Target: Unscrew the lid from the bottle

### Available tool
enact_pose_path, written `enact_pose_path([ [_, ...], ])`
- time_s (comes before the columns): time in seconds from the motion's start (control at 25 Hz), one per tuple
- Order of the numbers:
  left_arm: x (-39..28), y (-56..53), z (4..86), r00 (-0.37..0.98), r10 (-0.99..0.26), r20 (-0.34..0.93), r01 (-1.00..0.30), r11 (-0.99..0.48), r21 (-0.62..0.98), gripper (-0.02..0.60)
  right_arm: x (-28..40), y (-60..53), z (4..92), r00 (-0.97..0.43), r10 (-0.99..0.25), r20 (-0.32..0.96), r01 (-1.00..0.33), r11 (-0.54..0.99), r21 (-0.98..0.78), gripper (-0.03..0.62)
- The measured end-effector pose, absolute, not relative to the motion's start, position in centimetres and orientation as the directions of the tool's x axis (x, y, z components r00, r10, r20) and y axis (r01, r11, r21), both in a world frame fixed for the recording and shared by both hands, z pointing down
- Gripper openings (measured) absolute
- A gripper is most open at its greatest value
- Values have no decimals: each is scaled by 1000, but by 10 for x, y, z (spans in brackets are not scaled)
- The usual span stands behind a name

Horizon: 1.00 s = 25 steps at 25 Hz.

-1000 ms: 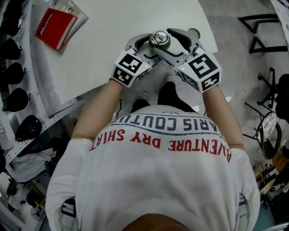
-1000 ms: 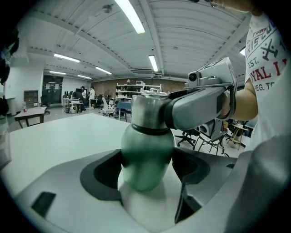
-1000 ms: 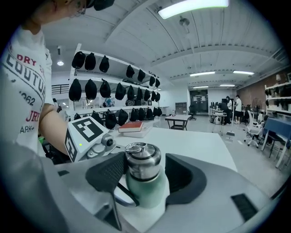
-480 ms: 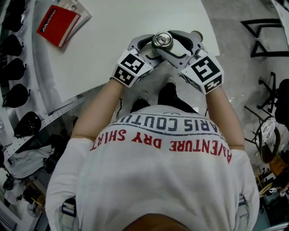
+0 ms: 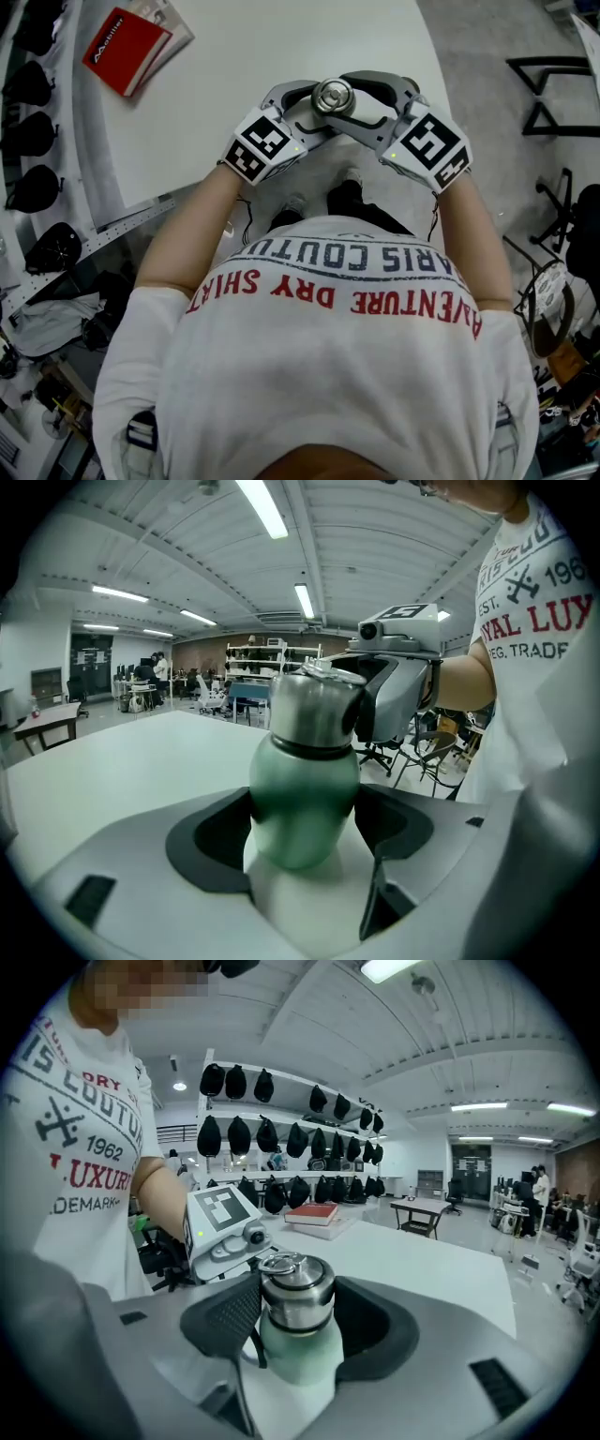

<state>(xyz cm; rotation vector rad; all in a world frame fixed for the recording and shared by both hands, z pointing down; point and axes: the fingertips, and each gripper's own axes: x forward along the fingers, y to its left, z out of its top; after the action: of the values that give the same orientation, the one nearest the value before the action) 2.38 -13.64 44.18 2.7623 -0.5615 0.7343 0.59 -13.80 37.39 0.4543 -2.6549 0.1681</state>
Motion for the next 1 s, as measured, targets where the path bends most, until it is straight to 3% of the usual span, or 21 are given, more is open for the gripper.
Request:
enact_pose_path([
  [0.44, 23, -133, 444, 802, -251, 542, -362, -926, 108, 364, 5, -131, 374, -900, 14, 435, -4, 999, -40, 247],
  [1.0, 26, -132, 444, 822, -83, 564, -192, -972, 136, 364, 4, -128, 367, -860, 336, 384, 341, 938, -59, 245],
])
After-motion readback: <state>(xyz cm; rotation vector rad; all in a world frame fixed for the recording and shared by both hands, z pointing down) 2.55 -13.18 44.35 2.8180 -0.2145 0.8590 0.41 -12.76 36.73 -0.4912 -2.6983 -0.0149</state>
